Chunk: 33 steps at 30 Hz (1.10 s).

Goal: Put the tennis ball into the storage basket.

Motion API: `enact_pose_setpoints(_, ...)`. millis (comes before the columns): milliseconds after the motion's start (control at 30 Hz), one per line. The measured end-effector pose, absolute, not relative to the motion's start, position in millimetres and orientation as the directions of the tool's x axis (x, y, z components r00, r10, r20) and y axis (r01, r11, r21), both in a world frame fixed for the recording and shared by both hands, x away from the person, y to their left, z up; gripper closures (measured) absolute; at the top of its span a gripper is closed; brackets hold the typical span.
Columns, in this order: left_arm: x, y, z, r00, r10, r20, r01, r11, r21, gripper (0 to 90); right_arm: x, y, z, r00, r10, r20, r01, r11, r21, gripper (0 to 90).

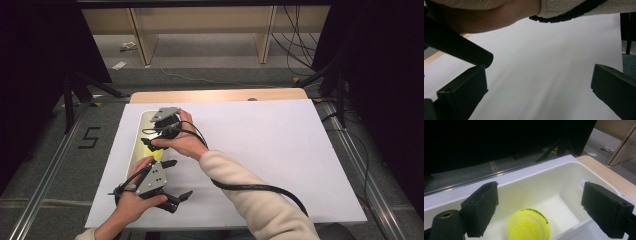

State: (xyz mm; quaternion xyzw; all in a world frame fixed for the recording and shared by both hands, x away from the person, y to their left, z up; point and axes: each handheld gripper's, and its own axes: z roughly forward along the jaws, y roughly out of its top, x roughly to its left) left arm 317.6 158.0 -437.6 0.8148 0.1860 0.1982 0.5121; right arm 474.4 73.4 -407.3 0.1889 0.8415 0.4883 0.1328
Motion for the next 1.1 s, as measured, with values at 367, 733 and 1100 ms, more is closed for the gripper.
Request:
enact_pose_setpoints(367,317.7,158.3,-437.5,0.851,0.507,0.135,0.100,-0.409,0.907,0.0,472.7,48.2,-401.6,-0.881,0.472,-0.034,0.200,0.436,0.877,14.8)
enact_pose_setpoints(733,317.7,158.4,-437.6,0.850,0.509,0.133,0.101,-0.406,0.908,0.0,474.1,21.3,-401.3,-0.856,0.515,-0.034,0.216,0.419,0.882,14.8)
enact_pose_setpoints(1100,317.8,158.3,-437.7,0.849,0.511,0.133,0.102,-0.405,0.909,0.0,473.9,0.8,-397.7,-0.839,0.543,-0.029,0.232,0.406,0.884,14.8)
